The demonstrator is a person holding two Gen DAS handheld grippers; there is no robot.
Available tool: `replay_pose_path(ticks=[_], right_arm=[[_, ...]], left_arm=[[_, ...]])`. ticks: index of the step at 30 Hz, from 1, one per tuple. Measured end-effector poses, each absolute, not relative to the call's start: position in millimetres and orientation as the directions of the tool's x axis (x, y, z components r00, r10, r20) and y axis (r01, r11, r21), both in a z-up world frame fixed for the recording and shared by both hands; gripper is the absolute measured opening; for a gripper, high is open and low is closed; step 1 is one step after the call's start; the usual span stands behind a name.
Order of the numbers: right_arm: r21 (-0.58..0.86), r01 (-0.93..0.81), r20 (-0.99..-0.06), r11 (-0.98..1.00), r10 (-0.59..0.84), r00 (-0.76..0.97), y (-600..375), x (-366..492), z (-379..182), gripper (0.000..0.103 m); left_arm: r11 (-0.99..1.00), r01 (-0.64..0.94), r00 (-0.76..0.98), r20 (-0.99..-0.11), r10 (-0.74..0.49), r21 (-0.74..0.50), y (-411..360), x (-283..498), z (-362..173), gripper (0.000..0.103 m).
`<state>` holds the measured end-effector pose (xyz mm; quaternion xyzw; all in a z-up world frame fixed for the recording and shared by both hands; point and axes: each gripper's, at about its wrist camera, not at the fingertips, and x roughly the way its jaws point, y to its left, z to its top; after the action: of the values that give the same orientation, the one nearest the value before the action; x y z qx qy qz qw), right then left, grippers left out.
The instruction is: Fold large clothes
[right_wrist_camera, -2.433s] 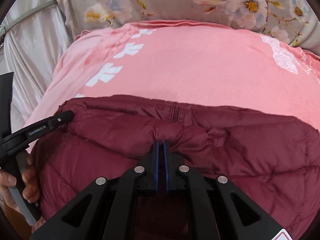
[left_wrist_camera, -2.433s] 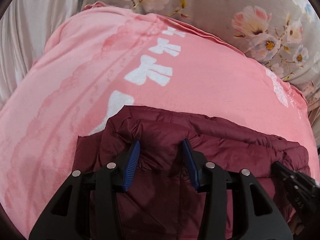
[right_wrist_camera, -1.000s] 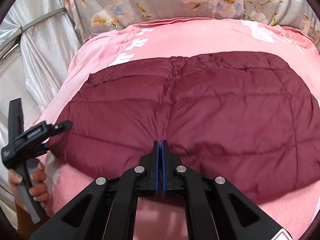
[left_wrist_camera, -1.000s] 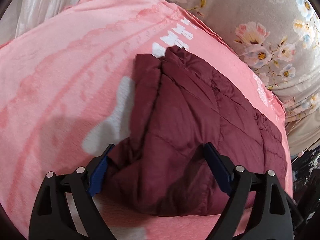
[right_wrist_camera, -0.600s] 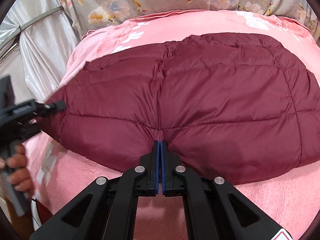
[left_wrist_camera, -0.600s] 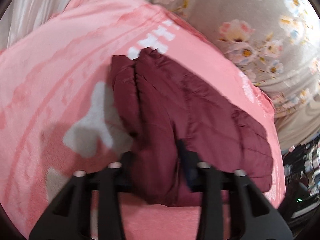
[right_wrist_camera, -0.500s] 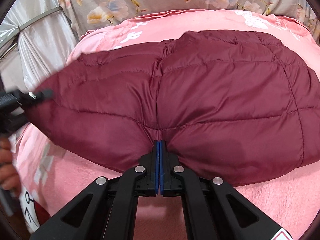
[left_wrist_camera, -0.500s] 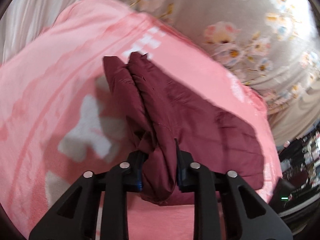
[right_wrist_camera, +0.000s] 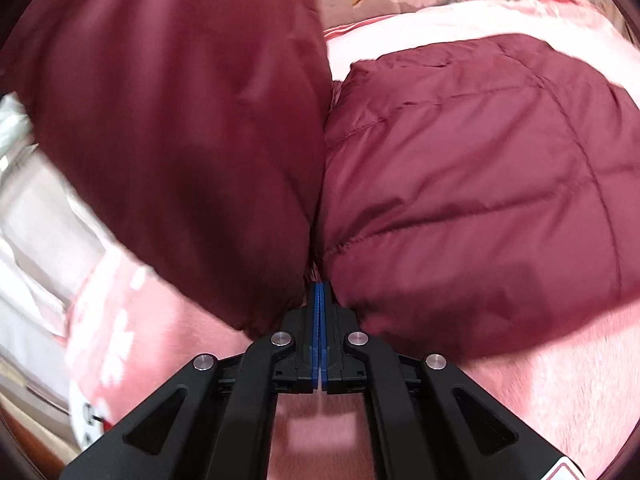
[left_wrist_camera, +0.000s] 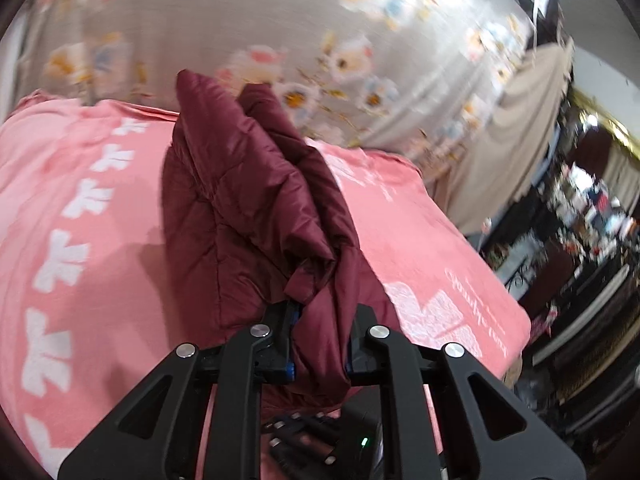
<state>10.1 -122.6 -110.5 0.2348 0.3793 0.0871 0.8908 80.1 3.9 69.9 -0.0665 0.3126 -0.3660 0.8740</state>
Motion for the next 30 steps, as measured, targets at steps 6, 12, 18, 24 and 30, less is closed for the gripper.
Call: replay_pose_path(ticks=[6, 12, 18, 24, 30], right_arm=[[0.526, 0.069, -0.597, 0.847, 0.311, 0.739, -163, -31, -99, 0.000], [0.501, 0.170, -0.625, 0.849, 0.219, 0.749, -210, -64, -100, 0.000], [0.477, 0.245, -0.646, 0.844, 0.148, 0.749, -245, -85, -104, 0.000], [0.438, 0.285, -0.663, 0.852, 0.092, 0.743, -252, -93, -107, 0.000], [0.427, 0.309, -0.664, 0.850, 0.063, 0.745, -268, -94, -108, 0.002]], left_arm=[[0.726, 0.630, 0.494, -0.579, -0.648, -0.275, -68, 82, 52, 0.014], [0.731, 0.646, 0.450, -0.664, -0.598, -0.220, -129, 84, 22, 0.014], [0.741, 0.652, 0.425, -0.733, -0.531, -0.159, -171, 85, -11, 0.014], [0.749, 0.656, 0.428, -0.773, -0.468, -0.091, -199, 83, -36, 0.014], [0.748, 0.663, 0.447, -0.790, -0.420, -0.023, -214, 78, -57, 0.014]])
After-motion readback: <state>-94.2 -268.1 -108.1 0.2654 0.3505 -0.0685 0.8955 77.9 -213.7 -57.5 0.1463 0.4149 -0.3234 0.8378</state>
